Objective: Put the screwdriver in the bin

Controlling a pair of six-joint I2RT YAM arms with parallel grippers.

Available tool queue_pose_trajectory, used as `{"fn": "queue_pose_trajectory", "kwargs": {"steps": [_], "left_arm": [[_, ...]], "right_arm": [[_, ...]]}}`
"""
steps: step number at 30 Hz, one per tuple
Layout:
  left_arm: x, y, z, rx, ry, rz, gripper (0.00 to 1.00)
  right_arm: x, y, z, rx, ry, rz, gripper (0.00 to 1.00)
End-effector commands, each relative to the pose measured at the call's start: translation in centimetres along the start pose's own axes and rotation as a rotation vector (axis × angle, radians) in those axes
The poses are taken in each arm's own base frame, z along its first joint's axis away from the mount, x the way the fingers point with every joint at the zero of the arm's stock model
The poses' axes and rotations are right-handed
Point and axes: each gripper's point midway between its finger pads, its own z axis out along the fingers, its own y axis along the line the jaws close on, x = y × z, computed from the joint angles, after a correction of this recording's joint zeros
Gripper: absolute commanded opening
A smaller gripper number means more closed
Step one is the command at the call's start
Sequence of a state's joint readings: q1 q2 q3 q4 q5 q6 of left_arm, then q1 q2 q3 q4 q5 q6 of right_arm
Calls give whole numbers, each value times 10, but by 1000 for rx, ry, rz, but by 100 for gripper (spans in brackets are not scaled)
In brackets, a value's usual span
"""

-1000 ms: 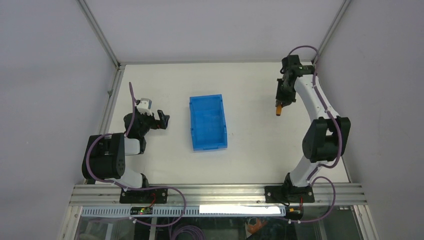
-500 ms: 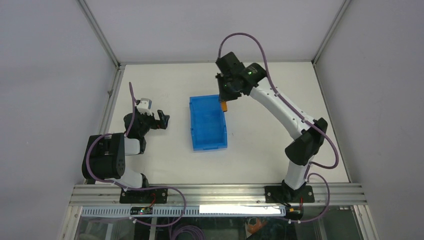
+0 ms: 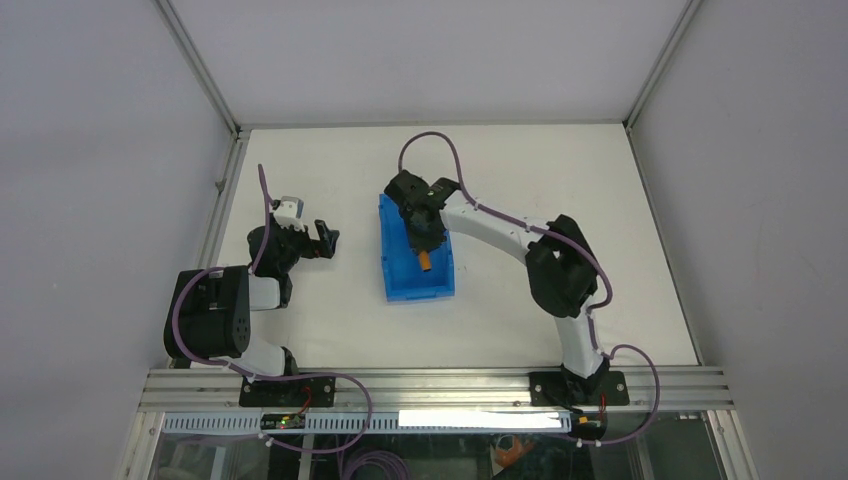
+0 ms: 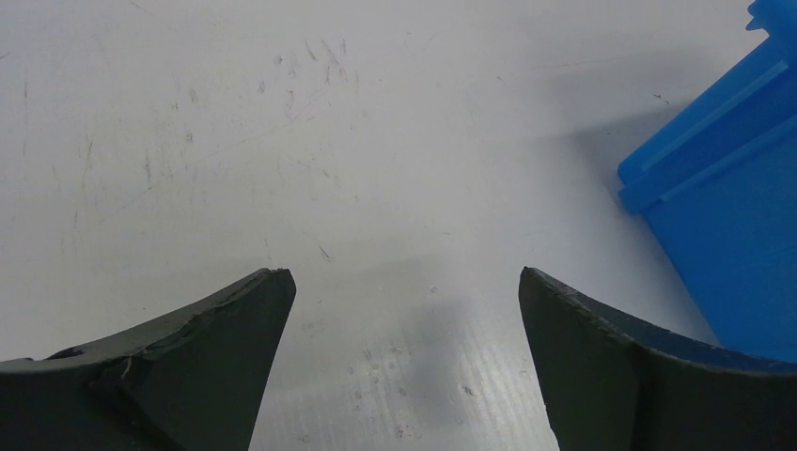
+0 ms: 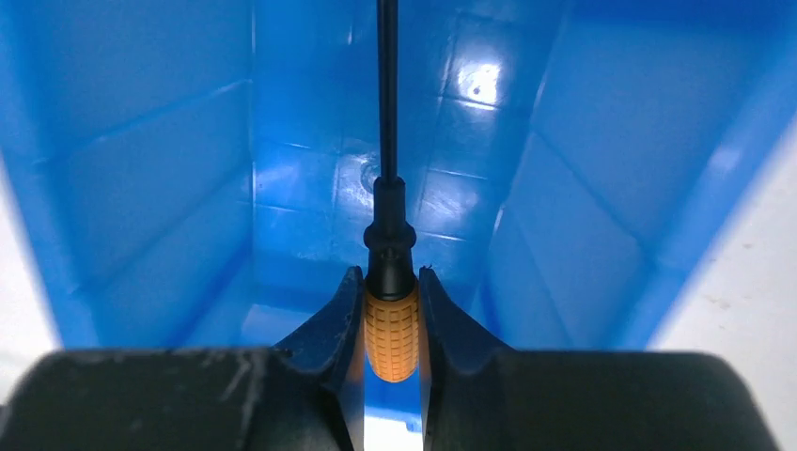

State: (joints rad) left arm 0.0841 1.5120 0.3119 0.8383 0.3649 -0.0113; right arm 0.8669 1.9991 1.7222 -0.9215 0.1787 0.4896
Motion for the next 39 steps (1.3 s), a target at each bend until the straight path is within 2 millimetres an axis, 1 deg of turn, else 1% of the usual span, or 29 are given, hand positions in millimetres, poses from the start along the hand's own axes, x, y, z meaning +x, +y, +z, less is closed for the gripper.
{"fn": "queue_pose_trajectory", "kwargs": {"steps": [1,4,6,8,10,11,12,17,19,21,25,27,28,29,30,31,32,36,38,39], "left_arm": [[-28,-2,7,9,-91,34,99],[-28,-2,7,8,-91,33,99],[-28,-2,7,7,-91,33,99],[-28,-2,7,8,-91,33,99],[-28,-2,7,8,-91,33,99],[-28,-2,7,8,-91,33,99],[-28,-2,7,8,-90,33,99],[-28,-2,7,9,-90,33,99],[-28,-2,7,8,-91,33,99],[-28,-2,7,8,-91,33,99],[-28,-2,7,8,-91,33,99],[-28,-2,7,9,-90,33,99],[-28,-2,7,7,-91,33,99],[-28,-2,7,9,-91,33,99],[-28,-2,7,9,-91,33,99],[-28,-2,7,9,-92,34,99],[-28,-2,7,8,-91,33,99],[-28,-2,7,9,-90,33,99],[-28,-2,7,8,-90,33,99],[-28,-2,7,8,-91,34,99]], "right_arm": [[0,19,19,-11,-42,29,0],[8,20,34,4,-33,38,1],[13,17,42,28,-27,40,7],[16,15,49,48,-20,44,19],[18,14,51,55,-16,44,25],[17,14,51,56,-18,45,32],[16,13,50,58,-22,45,34],[7,14,36,54,-66,43,36],[2,14,26,53,-85,40,36],[-3,16,14,49,-109,29,36],[-17,24,-22,-9,-172,3,37],[-24,26,-42,-48,-204,-10,39],[-26,24,-52,-60,-221,-27,47],[-29,22,-63,-65,-245,-36,61],[-32,18,-74,-66,-268,-45,81],[-34,14,-85,-66,-296,-59,96],[-36,8,-96,-65,-323,-70,99],[-42,-5,-138,-111,-460,-108,99],[-41,-18,-154,-112,-512,-119,99],[-41,-27,-161,-104,-538,-118,99]]}}
